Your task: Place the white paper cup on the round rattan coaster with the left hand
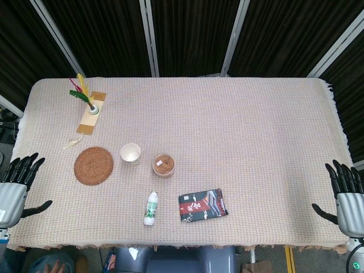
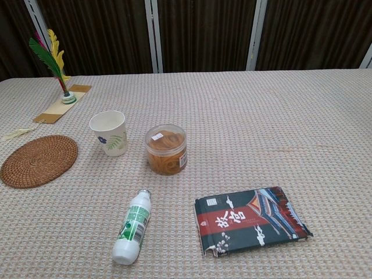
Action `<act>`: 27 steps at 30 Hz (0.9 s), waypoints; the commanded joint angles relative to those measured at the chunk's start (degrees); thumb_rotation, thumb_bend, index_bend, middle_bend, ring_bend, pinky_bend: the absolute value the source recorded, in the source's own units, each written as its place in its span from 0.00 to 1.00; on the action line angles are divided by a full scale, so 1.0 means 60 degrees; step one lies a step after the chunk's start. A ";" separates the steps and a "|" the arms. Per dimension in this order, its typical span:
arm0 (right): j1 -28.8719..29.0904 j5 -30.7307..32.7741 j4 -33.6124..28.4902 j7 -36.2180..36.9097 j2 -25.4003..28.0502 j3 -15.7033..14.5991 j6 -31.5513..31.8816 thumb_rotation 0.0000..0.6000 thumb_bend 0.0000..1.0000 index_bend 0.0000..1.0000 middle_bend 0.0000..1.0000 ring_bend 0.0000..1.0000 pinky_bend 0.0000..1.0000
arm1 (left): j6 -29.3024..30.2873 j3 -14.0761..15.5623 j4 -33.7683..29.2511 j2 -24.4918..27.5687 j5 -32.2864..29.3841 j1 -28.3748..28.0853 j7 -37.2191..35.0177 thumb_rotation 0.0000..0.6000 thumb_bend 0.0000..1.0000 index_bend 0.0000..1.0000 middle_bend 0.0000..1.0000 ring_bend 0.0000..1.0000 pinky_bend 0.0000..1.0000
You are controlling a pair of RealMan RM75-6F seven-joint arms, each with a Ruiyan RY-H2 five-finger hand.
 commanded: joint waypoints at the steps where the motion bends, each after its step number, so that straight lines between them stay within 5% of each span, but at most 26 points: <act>1: 0.0000 0.0000 -0.0001 0.0007 0.0001 0.0000 -0.0002 1.00 0.00 0.00 0.00 0.00 0.00 | -0.0005 -0.0002 0.0001 -0.0003 -0.0002 -0.0003 0.0001 1.00 0.00 0.00 0.00 0.00 0.00; 10: 0.0021 0.0087 -0.0083 0.0164 0.0133 0.0007 -0.0125 1.00 0.00 0.00 0.00 0.00 0.00 | -0.0619 -0.0292 -0.0064 -0.0106 -0.0428 -0.0423 0.0275 1.00 0.00 0.00 0.00 0.00 0.00; 15: 0.0144 0.0114 -0.0091 0.0249 0.0197 0.0043 -0.0321 1.00 0.00 0.00 0.00 0.00 0.00 | -0.2194 -0.1114 0.0121 -0.0775 -0.0835 -0.1871 0.0553 1.00 0.00 0.00 0.00 0.00 0.00; 22: 0.0292 0.0364 0.0018 0.0297 0.0170 0.0136 -0.0635 1.00 0.00 0.00 0.00 0.00 0.00 | -0.4559 -0.2084 0.1269 -0.2141 -0.2084 -0.3969 0.1769 1.00 0.00 0.04 0.04 0.02 0.15; 27: 0.0372 0.0641 0.0084 0.0346 0.0150 0.0202 -0.0900 1.00 0.00 0.00 0.00 0.00 0.00 | -0.5587 -0.2241 0.2087 -0.3069 -0.2844 -0.4906 0.2700 1.00 0.00 0.08 0.10 0.06 0.18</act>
